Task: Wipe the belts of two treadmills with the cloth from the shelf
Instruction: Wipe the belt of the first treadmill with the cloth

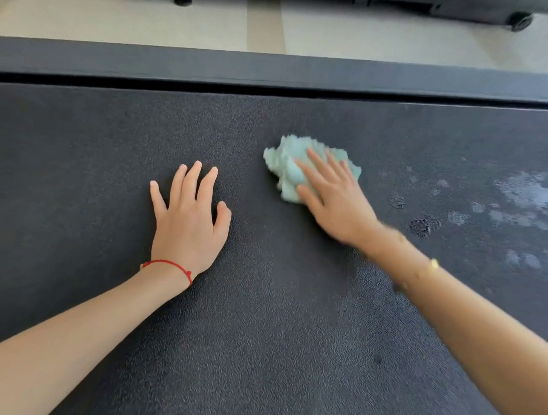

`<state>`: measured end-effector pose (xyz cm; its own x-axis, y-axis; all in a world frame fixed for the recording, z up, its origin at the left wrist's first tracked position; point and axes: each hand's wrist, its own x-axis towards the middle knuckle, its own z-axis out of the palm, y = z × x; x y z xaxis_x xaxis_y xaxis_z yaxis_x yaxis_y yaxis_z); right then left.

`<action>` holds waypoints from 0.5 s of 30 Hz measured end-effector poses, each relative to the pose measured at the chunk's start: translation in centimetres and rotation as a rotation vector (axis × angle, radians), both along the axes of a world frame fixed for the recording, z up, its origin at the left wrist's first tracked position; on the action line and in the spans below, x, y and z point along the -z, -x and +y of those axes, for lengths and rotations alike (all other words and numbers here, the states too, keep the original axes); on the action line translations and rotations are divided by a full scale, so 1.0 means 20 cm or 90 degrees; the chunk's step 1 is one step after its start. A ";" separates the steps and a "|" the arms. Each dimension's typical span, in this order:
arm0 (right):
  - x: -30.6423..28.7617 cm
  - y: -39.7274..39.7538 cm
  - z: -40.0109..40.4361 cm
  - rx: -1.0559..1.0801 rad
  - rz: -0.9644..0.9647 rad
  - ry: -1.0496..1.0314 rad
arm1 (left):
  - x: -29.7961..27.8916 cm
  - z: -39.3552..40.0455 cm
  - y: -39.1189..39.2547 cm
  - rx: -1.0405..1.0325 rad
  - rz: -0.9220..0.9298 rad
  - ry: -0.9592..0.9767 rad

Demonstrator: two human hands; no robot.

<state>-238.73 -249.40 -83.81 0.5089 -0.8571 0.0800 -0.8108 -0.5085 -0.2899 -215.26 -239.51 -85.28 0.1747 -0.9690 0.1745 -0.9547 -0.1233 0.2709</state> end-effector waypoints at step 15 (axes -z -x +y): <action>-0.01 0.11 0.36 0.028 0.027 -0.012 | -0.05 0.17 -0.02 0.011 0.011 -0.053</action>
